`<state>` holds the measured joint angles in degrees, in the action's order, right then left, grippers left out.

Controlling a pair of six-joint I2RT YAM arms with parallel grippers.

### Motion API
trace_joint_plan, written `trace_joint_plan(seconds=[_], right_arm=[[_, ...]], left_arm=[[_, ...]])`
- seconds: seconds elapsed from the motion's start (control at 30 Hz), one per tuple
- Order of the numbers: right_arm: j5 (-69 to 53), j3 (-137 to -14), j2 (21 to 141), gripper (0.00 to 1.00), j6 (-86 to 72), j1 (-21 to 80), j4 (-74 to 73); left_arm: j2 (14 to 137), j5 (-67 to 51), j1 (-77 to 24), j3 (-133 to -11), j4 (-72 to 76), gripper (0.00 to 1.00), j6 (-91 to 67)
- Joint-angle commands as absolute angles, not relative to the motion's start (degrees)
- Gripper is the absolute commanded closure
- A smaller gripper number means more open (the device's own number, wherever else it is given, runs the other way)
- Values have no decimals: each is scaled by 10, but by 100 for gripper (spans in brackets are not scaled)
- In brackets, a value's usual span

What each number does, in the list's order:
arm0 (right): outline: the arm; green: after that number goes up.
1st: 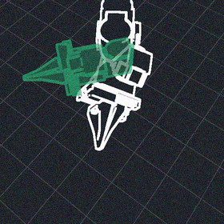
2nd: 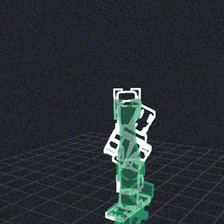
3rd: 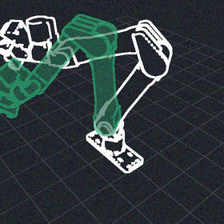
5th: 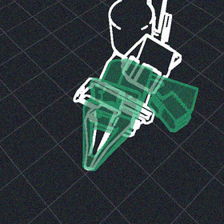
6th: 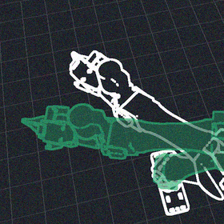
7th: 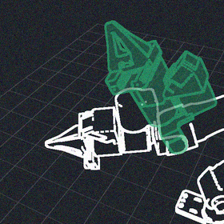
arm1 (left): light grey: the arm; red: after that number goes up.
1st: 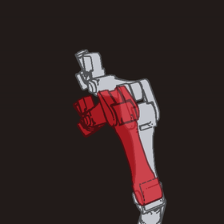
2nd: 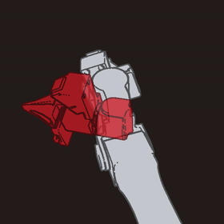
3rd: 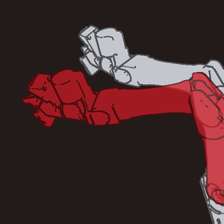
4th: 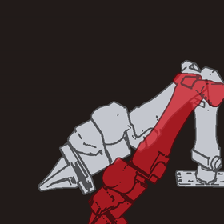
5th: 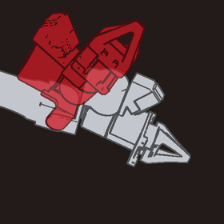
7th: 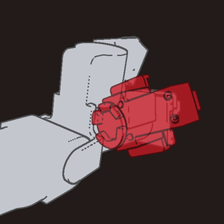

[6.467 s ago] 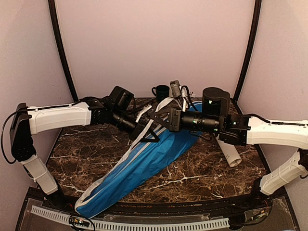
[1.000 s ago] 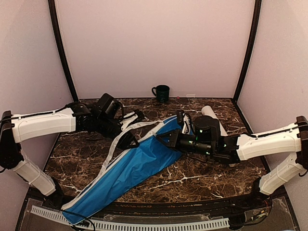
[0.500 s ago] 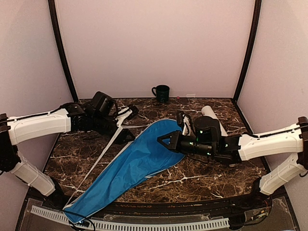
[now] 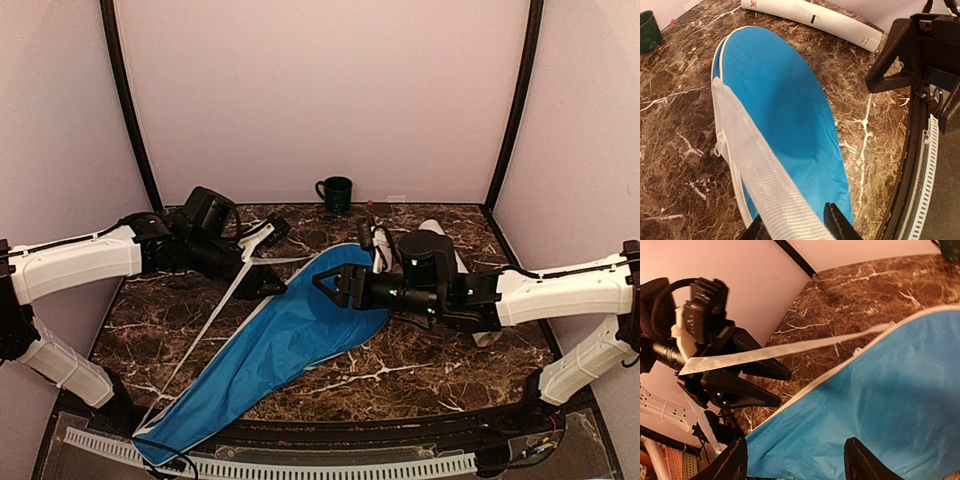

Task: Pack up the badminton gear
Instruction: Zip the zipper on the racket bag, then pick up the carry handle from the racket bag.

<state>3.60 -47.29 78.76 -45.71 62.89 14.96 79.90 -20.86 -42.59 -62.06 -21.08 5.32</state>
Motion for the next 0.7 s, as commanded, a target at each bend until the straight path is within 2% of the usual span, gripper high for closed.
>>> trace_joint_plan(seconds=[0.0,0.17,0.37,0.67], right_arm=[[43,-520,805,32,-319,645,189],[129,-502,812,28,-157,646,194],[156,-516,854,28,-23,640,230],[204,-551,897,29,38,637,286]], left_arm=[[775,-281,-429,-628,-197,65,55],[780,-326,-433,-654,-228,65,62],[788,-342,-444,-681,-239,68,60],[799,-357,-456,-701,-256,68,58]])
